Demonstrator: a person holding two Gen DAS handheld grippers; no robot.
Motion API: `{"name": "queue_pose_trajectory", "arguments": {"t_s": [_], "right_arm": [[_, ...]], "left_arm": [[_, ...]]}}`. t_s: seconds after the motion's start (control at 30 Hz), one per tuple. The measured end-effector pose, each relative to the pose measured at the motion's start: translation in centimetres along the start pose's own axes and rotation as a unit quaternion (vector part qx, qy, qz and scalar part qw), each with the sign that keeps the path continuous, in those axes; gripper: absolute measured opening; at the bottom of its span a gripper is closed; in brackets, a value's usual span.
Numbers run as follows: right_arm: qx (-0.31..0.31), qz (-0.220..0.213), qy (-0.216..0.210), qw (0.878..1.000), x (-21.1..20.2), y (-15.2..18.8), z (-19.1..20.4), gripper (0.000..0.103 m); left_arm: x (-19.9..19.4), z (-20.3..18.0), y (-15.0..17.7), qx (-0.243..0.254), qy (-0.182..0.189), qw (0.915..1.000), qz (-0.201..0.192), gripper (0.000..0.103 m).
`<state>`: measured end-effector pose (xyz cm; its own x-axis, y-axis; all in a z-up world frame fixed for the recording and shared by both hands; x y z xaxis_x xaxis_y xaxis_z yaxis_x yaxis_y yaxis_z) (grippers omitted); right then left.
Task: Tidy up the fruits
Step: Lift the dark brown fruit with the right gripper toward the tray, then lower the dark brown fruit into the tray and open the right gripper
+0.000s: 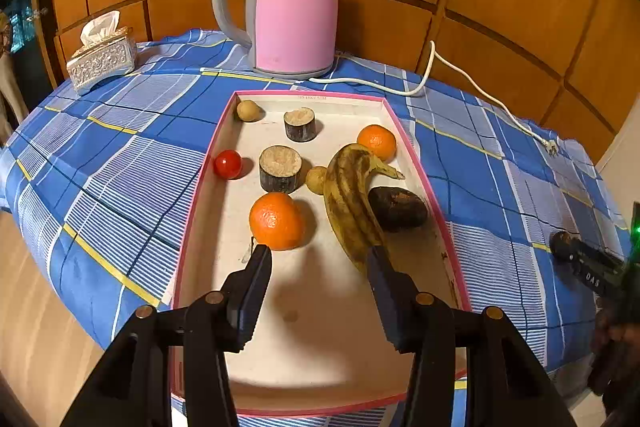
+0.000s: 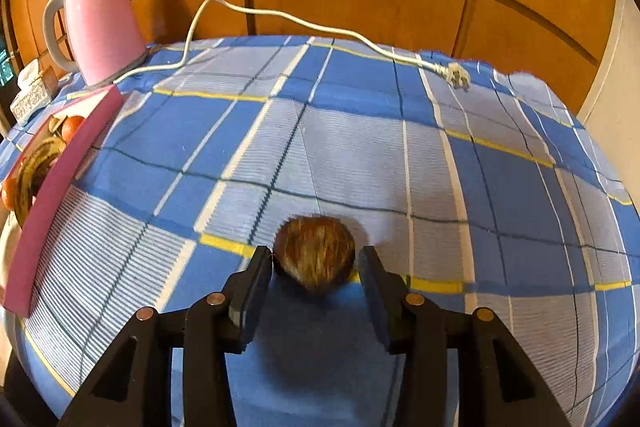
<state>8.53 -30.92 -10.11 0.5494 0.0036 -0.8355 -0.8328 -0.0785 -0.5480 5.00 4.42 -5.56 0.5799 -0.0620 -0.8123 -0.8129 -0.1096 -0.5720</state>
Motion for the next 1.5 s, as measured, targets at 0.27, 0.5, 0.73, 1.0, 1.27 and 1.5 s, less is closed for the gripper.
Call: {"name": "queue_pose_trajectory", "arguments": {"t_s": [0.27, 0.5, 0.73, 1.0, 1.27, 1.5], "right_arm": [[-0.026, 0.013, 0.021, 0.999, 1.1, -0.6, 0.6, 0.043], [-0.025, 0.02, 0.024, 0.999, 0.5, -0.1, 1.6, 0.043], [-0.031, 0.028, -0.005, 0.999, -0.5, 0.6, 3.6, 0.043], [-0.067, 0.021, -0.056, 0.996, -2.3, 0.2, 7.6, 0.043], [-0.119, 0.009, -0.109, 0.987, -5.0, 0.3, 12.3, 0.043], [-0.181, 0.0, -0.175, 0.968, -7.5, 0.1, 17.3, 0.043]], "left_arm": [[-0.4, -0.5, 0.6, 0.017, 0.008, 0.9998, 0.0, 0.05], [-0.8, -0.5, 0.7, 0.017, 0.017, 0.9997, -0.005, 0.05], [-1.0, 0.3, 0.8, 0.007, 0.016, 0.9998, -0.007, 0.05], [-1.4, 1.5, 0.6, -0.009, 0.013, 0.9998, -0.013, 0.05], [-1.5, 3.1, 1.0, -0.025, 0.002, 0.9996, -0.015, 0.05], [-1.7, 4.4, 0.7, -0.039, -0.008, 0.999, -0.02, 0.05]]}}
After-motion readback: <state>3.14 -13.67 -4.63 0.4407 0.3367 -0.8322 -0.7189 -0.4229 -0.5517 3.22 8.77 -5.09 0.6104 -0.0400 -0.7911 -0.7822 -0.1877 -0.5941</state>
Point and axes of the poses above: each gripper's, at about its wrist camera, not at the fingertips, and x roughly the way its jaws point, z to its left, y to its underside, the point moved 4 cm from there along x, roughly the way its jaws point, and after that the axes turned 5 degrees about z, right-handed, at the moved point
